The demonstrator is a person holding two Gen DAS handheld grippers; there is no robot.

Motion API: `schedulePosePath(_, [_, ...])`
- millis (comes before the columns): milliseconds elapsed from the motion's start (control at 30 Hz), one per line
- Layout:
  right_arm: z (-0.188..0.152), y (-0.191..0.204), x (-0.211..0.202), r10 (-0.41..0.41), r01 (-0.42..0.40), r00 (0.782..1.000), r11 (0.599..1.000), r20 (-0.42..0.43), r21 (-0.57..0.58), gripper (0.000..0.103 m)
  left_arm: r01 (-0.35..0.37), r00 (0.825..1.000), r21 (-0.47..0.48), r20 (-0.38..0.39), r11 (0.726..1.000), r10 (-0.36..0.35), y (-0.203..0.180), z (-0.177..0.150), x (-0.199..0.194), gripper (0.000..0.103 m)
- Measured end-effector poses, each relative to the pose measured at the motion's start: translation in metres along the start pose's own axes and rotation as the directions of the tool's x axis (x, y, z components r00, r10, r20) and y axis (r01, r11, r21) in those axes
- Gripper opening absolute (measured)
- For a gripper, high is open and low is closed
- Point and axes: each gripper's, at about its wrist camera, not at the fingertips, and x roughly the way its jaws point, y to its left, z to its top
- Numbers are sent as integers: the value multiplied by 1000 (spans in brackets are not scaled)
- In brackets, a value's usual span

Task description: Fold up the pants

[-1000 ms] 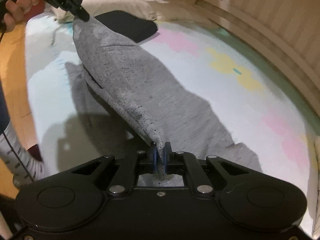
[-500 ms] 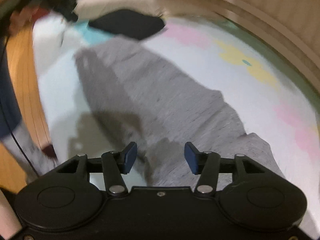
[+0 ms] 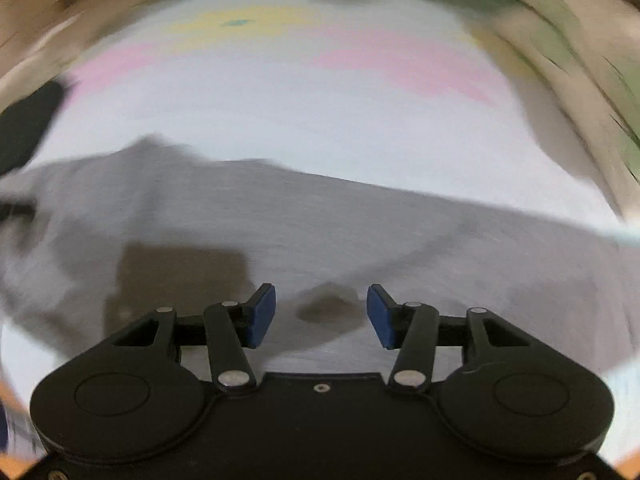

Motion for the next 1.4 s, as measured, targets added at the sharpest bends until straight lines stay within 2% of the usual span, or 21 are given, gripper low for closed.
schedulePosePath(133, [-6,-65,0,-88,93,996,974,-33,207,57,-1,995,-44,-99,999,-3,-11,-5,29,19])
schedulePosePath(167, [-7,-82,1,-102,110,994,958,-44,263,57,-13,996,-53,-93,998,8,-11,-5,32,19])
schedulePosePath(333, [-20,-169,-1,-133,173,985,830,-112,530,54,-50,993,-51,-107,997,44,-16,-2,32,20])
schedulePosePath(433, [-29,-212,-3,-175,229,974,743,-147,628,50,-56,992,-69,-112,996,48,-15,-2,33,20])
schedulePosePath(500, [-37,-236,-4,-169,227,974,690,-153,687,44,-58,992,-72,-114,996,50,-16,1,37,20])
schedulePosePath(667, [-52,-270,4,-167,212,976,598,-138,773,43,-58,992,-64,-114,996,50,-19,6,38,20])
schedulePosePath(800, [-57,-272,10,-166,205,977,585,-131,785,43,-58,992,-53,-112,997,52,-20,9,39,21])
schedulePosePath(967, [-52,-267,12,-192,202,976,597,-106,776,40,-58,993,-43,-109,997,53,-24,10,39,21])
schedulePosePath(1000, [-52,-266,14,-200,209,974,601,-109,771,17,-57,993,-43,-109,997,52,-24,10,39,21])
schedulePosePath(1033, [-50,-264,15,-209,225,971,615,-120,755,9,-55,993,-43,-109,998,50,-24,10,39,21])
schedulePosePath(1133, [-40,-254,13,-284,302,948,663,-143,685,5,-47,993,-51,-109,998,41,-22,10,38,21])
schedulePosePath(1167, [-37,-254,11,-318,345,933,663,-167,665,4,-45,993,-54,-109,998,39,-21,10,38,21])
schedulePosePath(1233, [-36,-263,12,-367,404,907,627,-205,666,4,-42,993,-54,-109,998,36,-20,10,39,21])
schedulePosePath(1267, [-38,-269,16,-355,408,907,606,-227,683,4,-41,994,-53,-108,998,35,-20,10,39,21])
schedulePosePath(1333, [-44,-277,20,-314,374,923,582,-224,722,7,-39,994,-53,-108,998,33,-19,10,39,21])
schedulePosePath(1400, [-41,-272,21,-336,395,914,602,-228,694,8,-31,994,-68,-106,997,24,-16,10,36,21])
